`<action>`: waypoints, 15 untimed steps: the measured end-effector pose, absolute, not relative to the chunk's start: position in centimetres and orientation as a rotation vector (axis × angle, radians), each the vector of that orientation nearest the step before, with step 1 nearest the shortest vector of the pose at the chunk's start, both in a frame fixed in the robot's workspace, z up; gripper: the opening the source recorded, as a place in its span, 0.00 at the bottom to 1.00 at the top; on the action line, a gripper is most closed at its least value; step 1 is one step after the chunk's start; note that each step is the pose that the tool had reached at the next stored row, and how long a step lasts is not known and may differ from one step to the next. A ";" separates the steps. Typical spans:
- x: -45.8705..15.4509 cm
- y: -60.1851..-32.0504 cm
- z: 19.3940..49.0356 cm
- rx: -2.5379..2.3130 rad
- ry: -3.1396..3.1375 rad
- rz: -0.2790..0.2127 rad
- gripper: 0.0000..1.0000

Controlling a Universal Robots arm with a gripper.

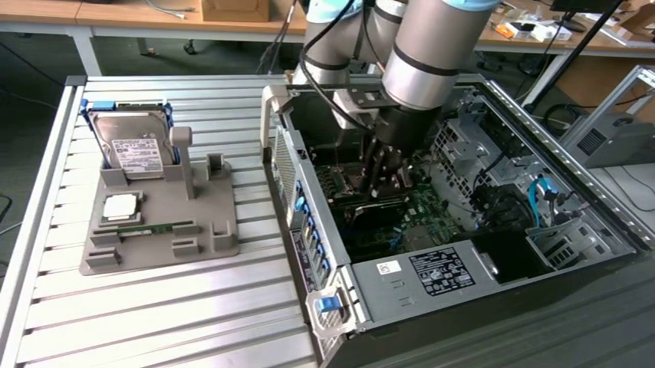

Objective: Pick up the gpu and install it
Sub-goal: 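Insert the gpu into the slot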

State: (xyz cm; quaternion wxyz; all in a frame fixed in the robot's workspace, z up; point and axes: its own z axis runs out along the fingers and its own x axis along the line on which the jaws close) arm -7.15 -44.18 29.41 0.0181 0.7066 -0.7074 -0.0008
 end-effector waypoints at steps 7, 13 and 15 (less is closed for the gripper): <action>-6.2 -43.3 30.6 2.198 -2.189 -0.005 0.11; -3.3 -43.3 30.4 2.190 -2.180 -0.025 0.11; -2.4 -43.3 30.3 2.187 -2.177 -0.031 0.11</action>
